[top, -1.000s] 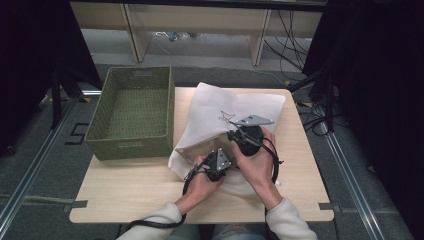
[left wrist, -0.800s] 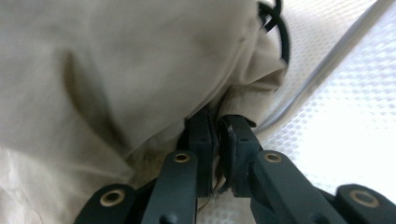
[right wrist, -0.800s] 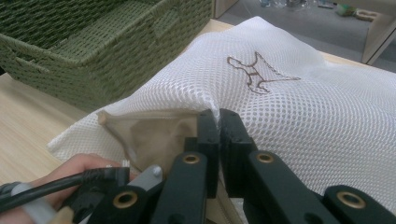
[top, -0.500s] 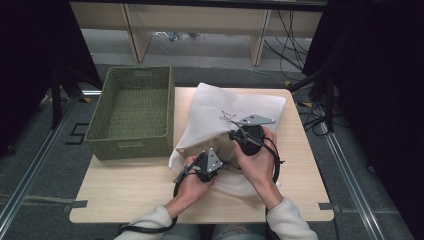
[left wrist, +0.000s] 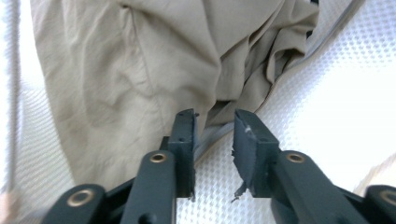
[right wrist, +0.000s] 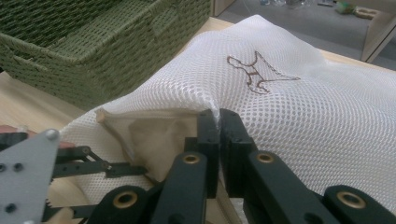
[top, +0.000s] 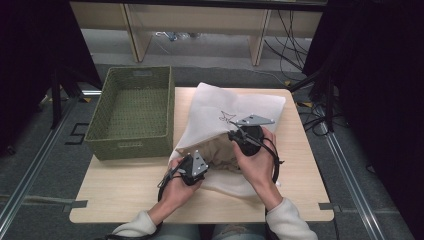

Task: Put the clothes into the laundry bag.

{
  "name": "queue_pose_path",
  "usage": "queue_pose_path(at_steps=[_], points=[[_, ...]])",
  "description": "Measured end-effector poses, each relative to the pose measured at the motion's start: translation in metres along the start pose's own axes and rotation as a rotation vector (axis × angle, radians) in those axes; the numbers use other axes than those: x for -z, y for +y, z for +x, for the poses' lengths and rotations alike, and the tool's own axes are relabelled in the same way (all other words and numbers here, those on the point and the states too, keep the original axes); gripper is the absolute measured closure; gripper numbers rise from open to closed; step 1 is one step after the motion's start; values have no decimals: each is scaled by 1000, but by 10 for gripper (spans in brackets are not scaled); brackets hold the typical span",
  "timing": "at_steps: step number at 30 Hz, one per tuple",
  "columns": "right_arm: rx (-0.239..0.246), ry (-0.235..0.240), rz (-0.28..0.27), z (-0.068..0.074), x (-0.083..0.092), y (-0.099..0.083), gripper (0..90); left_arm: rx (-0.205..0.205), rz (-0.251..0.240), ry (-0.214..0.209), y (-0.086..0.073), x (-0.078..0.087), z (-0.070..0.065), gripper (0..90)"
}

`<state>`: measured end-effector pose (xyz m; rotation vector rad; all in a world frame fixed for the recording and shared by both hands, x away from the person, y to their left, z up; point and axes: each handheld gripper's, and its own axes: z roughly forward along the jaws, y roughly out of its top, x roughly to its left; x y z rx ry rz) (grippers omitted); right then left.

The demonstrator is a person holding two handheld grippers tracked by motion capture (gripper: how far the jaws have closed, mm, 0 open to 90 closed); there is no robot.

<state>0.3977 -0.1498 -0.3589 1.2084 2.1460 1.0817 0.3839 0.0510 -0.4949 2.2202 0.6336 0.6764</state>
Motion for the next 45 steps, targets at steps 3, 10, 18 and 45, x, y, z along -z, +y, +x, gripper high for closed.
queue_pose_path(at_steps=[3,10,18,45], points=[[-1,8,-12,1,-2,0,885,17,-6,-5,-2,-1,-1,647],[-10,1,-2,0,-4,-1,885,-11,33,-5,-9,-3,-3,606],[26,1,77,-3,-15,-11,885,3,-20,-36,-10,12,-8,607],[99,13,379,-1,-51,-66,881,36,-21,-164,-8,-3,-33,599]])
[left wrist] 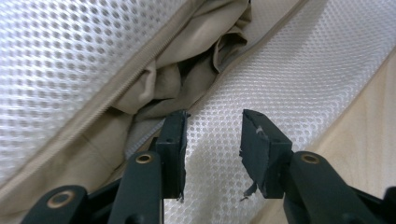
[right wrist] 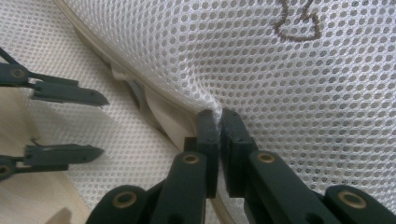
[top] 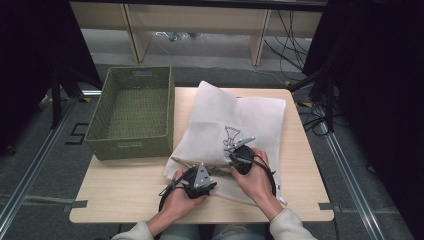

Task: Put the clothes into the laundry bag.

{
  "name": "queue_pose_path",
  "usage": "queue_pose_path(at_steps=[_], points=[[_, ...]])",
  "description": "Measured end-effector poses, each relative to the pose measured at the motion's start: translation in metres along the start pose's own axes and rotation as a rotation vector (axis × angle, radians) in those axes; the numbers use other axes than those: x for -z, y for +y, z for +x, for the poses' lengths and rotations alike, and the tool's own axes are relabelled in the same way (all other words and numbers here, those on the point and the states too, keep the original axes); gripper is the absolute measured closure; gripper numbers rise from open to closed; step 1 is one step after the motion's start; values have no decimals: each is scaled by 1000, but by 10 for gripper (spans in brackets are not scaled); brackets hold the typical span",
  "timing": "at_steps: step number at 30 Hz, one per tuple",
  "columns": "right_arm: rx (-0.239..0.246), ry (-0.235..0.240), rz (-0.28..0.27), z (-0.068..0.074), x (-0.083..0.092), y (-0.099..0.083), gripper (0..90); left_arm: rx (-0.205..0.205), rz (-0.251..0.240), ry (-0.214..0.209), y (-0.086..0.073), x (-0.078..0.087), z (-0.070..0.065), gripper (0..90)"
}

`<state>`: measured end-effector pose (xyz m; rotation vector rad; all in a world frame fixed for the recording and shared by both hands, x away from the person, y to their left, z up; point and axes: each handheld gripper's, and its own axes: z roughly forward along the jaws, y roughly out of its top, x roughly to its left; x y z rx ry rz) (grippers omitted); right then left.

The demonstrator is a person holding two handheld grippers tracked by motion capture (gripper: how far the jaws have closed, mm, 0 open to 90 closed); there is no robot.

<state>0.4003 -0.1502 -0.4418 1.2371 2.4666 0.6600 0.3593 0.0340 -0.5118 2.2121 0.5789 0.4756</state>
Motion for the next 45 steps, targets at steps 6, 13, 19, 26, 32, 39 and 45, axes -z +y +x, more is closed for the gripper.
queue_pose_path(at_steps=[6,13,19,26,32,39,45], points=[[-6,-1,-2,0,1,0,881,24,37,-17,2,-11,3,584],[5,2,-9,0,2,0,881,56,49,-43,7,-16,5,672],[-7,4,2,3,4,-1,881,29,57,-37,11,-20,1,812],[-13,-9,-2,2,5,-2,881,-36,58,24,15,-23,-10,891],[3,-2,-11,-1,3,-2,882,-28,-132,66,23,9,-20,894],[6,-5,-9,-1,0,-2,881,-46,-131,59,18,18,-23,894],[-9,-3,1,-1,1,-2,880,81,-41,-29,10,-8,-12,676]])
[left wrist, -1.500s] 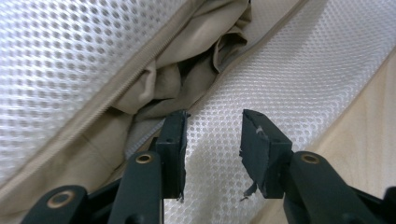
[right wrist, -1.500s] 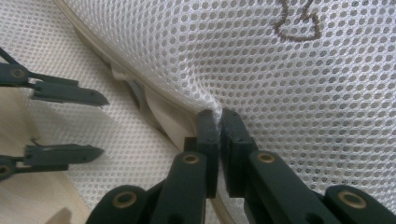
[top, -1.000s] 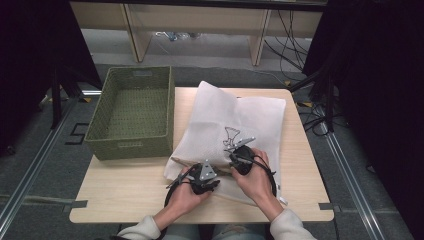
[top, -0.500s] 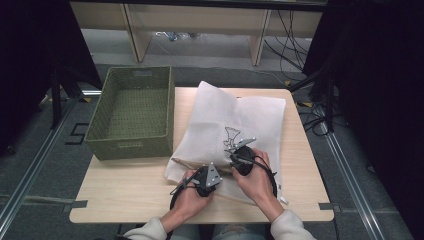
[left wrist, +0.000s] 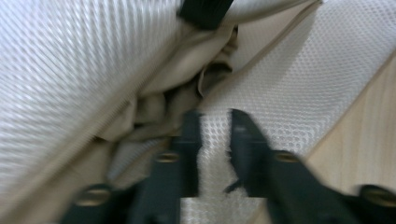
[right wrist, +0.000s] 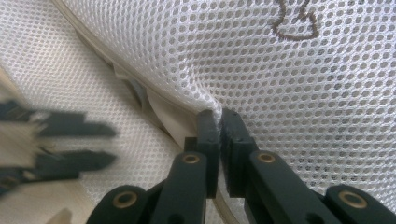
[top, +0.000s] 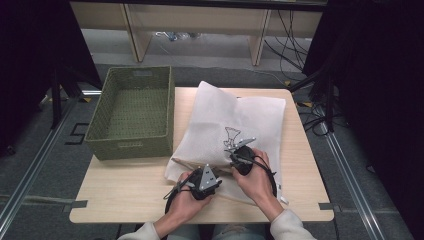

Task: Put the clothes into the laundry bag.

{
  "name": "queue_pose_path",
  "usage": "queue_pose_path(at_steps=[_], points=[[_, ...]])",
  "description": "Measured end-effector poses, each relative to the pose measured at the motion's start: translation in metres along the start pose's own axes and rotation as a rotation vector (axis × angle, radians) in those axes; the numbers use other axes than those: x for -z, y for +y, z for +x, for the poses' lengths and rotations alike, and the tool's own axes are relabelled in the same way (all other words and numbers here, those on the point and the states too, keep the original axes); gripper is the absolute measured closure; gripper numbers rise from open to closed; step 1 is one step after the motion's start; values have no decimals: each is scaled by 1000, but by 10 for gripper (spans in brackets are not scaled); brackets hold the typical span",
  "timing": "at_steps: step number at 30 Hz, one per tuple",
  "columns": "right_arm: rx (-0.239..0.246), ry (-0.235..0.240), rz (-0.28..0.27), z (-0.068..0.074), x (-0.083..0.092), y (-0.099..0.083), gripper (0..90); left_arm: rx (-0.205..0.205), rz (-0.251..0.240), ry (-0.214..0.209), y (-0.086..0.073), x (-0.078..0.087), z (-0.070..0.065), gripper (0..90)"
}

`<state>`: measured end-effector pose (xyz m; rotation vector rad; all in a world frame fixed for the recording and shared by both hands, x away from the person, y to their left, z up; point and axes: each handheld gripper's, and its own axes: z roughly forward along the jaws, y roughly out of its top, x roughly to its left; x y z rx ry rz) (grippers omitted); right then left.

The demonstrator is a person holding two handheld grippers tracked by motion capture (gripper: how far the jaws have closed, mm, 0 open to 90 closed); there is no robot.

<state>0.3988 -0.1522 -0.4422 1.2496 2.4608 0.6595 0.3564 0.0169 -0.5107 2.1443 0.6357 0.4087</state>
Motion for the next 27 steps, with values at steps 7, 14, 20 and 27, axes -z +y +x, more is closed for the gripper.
queue_pose_path(at_steps=[7,14,20,27], points=[[3,-2,-8,1,1,0,880,-8,64,16,7,-19,2,524],[6,-5,-5,0,1,1,880,54,69,-27,10,-26,5,632],[10,-10,-11,-1,2,1,881,-22,77,-13,15,-30,2,840],[-9,-9,-11,-1,4,0,881,-22,30,7,15,-24,-2,892]])
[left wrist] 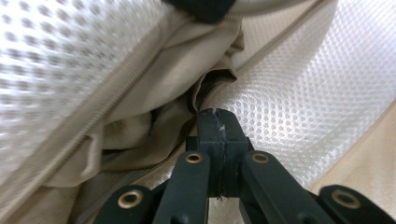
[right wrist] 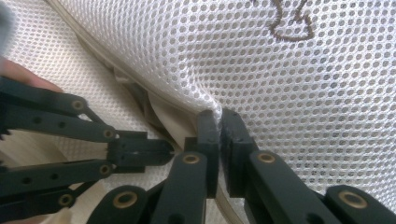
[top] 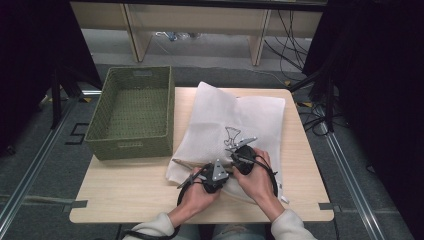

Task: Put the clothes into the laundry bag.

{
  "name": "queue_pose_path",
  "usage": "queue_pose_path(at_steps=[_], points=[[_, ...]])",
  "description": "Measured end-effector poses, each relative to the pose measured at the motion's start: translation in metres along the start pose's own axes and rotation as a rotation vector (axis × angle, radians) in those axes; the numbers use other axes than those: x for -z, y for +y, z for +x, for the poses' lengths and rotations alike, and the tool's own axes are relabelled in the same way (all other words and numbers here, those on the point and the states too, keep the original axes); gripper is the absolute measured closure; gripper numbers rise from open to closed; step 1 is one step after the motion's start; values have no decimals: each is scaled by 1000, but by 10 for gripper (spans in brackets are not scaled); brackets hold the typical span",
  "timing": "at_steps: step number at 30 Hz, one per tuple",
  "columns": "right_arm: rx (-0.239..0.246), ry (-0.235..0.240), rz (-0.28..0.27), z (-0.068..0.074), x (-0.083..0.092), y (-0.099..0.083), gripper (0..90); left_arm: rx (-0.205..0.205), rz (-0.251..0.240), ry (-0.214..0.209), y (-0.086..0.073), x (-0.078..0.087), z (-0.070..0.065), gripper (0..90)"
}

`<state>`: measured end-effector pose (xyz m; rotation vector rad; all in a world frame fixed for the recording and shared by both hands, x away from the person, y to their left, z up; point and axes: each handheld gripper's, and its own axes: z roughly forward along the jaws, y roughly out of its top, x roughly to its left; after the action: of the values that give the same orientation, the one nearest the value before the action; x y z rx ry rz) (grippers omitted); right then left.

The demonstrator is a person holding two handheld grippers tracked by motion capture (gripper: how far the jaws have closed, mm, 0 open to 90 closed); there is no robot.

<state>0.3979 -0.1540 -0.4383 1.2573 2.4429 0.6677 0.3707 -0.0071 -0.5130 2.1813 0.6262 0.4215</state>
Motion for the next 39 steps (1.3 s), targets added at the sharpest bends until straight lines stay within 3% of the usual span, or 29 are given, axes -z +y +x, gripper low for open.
queue_pose_path(at_steps=[1,4,5,7,10,11,13,17,19,23,26,28,31,34,39], points=[[0,0,0,0,0,0,881,0,0,0,0,0,0,892],[23,7,-16,-2,-1,0,881,-19,-72,35,3,23,-6,892],[15,10,-17,-2,0,1,882,-12,-98,36,2,26,-8,892],[14,14,-19,-2,0,1,881,-37,-123,51,0,36,-12,892],[14,7,-18,-1,-1,1,882,-34,-173,75,-6,41,-19,891],[18,13,-16,-1,-2,1,882,-50,-167,83,-9,40,-21,891],[9,-2,-5,-1,-4,0,882,-39,-146,59,-15,31,-24,890],[-14,-2,3,-2,-5,-1,882,-29,-125,53,-15,14,-22,890],[6,-7,-21,-4,1,1,881,-50,-124,71,-8,12,-19,890],[9,-5,-69,-1,30,7,880,-39,-154,96,4,11,-13,890],[15,-6,-81,3,42,9,882,-43,-163,102,5,13,-11,890],[8,14,-49,6,38,7,882,-47,-160,105,3,13,-12,890],[-9,52,52,13,18,-2,882,-54,-157,101,1,12,-14,890],[-22,47,82,9,-1,-6,882,-59,-170,98,-1,14,-18,890],[-47,62,99,0,-10,-9,883,-77,-183,89,-7,19,-22,888]])
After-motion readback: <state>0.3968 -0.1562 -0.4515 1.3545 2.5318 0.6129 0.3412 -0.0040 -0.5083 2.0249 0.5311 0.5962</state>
